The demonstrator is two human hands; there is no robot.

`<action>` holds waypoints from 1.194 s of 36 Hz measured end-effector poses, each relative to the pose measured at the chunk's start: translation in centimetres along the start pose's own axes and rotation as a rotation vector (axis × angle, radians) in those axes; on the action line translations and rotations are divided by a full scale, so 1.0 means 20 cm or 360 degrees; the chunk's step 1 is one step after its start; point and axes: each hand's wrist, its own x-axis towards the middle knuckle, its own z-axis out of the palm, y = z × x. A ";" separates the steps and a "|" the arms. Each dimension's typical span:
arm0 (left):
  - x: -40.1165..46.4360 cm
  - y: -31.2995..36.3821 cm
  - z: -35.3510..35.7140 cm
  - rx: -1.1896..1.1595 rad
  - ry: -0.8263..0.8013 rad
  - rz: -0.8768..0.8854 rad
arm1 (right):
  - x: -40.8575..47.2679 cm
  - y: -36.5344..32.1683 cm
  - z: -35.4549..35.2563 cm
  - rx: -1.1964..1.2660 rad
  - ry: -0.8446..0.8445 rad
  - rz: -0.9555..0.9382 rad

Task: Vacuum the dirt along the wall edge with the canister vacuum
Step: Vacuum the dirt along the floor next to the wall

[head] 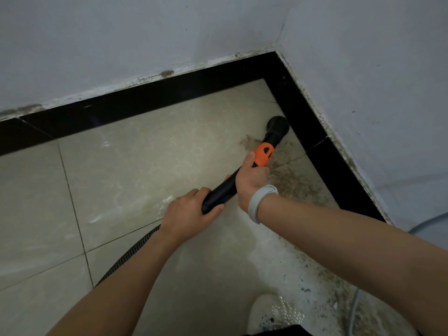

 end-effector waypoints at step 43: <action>0.31 -0.10 -0.27 -0.0180 -0.0539 0.0165 | 0.07 -0.22 0.11 0.0827 -0.0144 0.0293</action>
